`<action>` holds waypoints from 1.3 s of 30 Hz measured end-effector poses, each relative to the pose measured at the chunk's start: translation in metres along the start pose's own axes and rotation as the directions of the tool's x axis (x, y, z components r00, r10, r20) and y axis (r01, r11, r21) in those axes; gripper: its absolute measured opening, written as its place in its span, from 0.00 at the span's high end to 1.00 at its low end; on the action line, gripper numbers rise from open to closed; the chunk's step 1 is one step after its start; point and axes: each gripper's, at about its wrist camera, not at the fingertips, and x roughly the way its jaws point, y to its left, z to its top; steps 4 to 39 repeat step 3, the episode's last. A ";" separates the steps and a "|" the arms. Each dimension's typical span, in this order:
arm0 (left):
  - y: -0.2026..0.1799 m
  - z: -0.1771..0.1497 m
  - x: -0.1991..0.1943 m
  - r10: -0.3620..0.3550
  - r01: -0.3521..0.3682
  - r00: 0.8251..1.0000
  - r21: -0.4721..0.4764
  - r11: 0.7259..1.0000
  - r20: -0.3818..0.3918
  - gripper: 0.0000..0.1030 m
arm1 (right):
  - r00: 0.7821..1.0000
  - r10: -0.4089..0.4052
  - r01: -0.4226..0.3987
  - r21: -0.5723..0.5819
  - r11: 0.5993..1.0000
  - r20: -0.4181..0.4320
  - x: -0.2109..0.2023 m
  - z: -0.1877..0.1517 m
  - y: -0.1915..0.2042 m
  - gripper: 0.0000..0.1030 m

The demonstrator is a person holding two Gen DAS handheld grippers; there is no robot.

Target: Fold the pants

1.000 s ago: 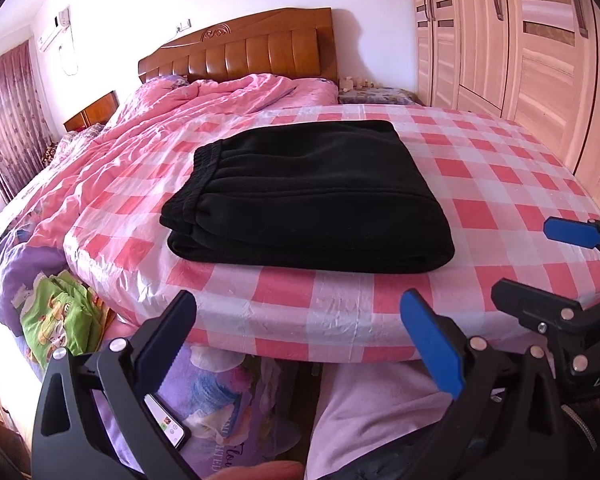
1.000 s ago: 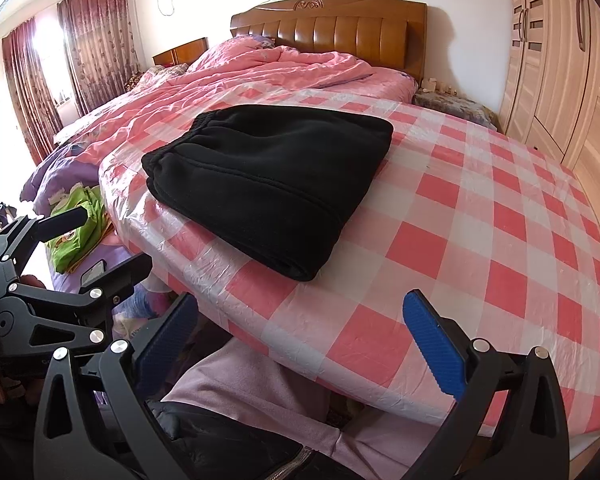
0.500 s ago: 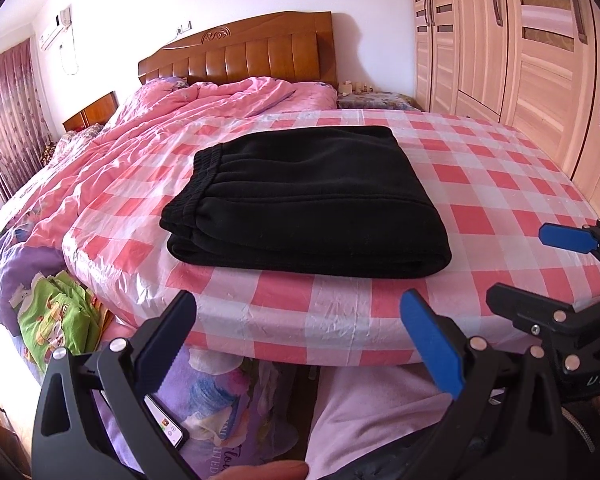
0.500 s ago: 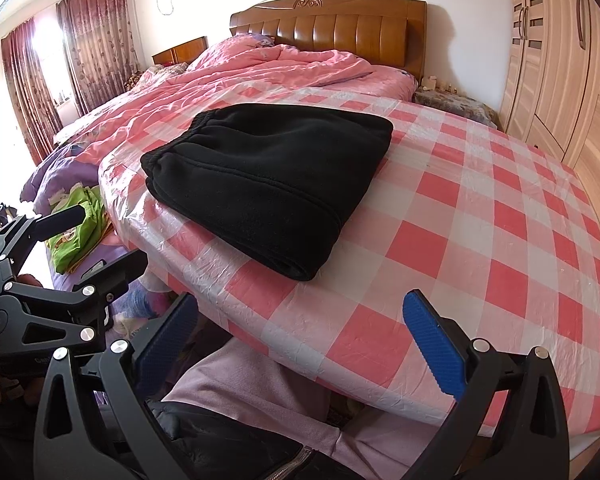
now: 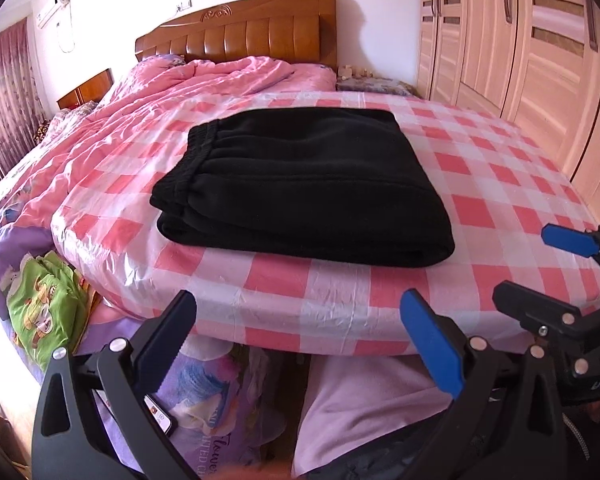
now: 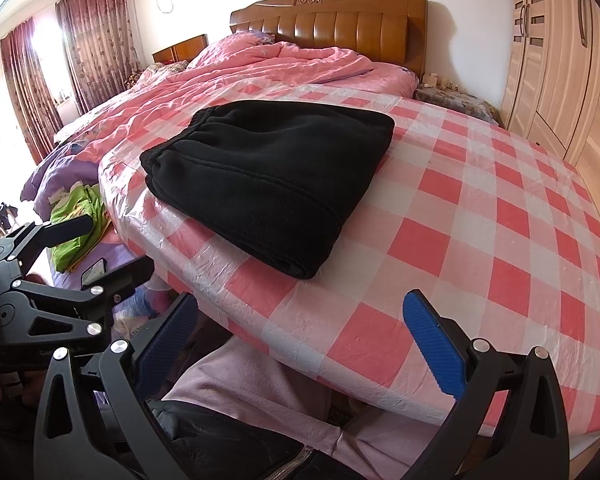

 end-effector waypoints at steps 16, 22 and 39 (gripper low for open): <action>0.000 -0.001 0.001 0.006 -0.006 1.000 0.000 1.000 -0.004 0.01 | 1.000 0.001 -0.001 0.003 1.000 -0.002 0.000 -0.001 0.001 0.04; 0.000 -0.001 0.001 0.006 -0.006 1.000 0.000 1.000 -0.004 0.01 | 1.000 0.001 -0.001 0.003 1.000 -0.002 0.000 -0.001 0.001 0.04; 0.000 -0.001 0.001 0.006 -0.006 1.000 0.000 1.000 -0.004 0.01 | 1.000 0.001 -0.001 0.003 1.000 -0.002 0.000 -0.001 0.001 0.04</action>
